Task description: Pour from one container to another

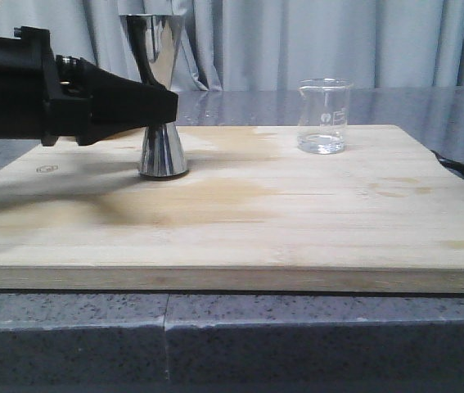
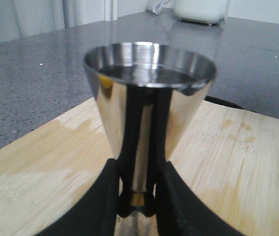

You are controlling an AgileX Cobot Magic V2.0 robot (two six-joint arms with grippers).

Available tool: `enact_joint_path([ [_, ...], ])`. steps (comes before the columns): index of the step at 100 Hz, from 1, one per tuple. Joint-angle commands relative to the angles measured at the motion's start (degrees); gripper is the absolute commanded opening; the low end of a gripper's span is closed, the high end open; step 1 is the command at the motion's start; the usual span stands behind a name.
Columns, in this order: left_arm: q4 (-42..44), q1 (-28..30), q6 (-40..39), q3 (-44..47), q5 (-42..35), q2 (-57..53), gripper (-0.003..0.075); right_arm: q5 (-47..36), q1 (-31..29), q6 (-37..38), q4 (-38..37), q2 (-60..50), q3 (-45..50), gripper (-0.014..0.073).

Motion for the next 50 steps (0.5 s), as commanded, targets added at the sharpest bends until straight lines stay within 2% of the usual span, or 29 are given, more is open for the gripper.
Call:
enact_joint_path([
  [1, -3.27, 0.19, 0.26, -1.6, -4.67, -1.94, -0.0019, -2.39, -0.01, 0.14, 1.5, -1.37, -1.8, 0.0534],
  [50, -2.59, 0.19, 0.26, -1.6, -3.68, -0.08, -0.0019, -2.39, -0.01, 0.14, 1.5, -1.37, -1.8, 0.0534],
])
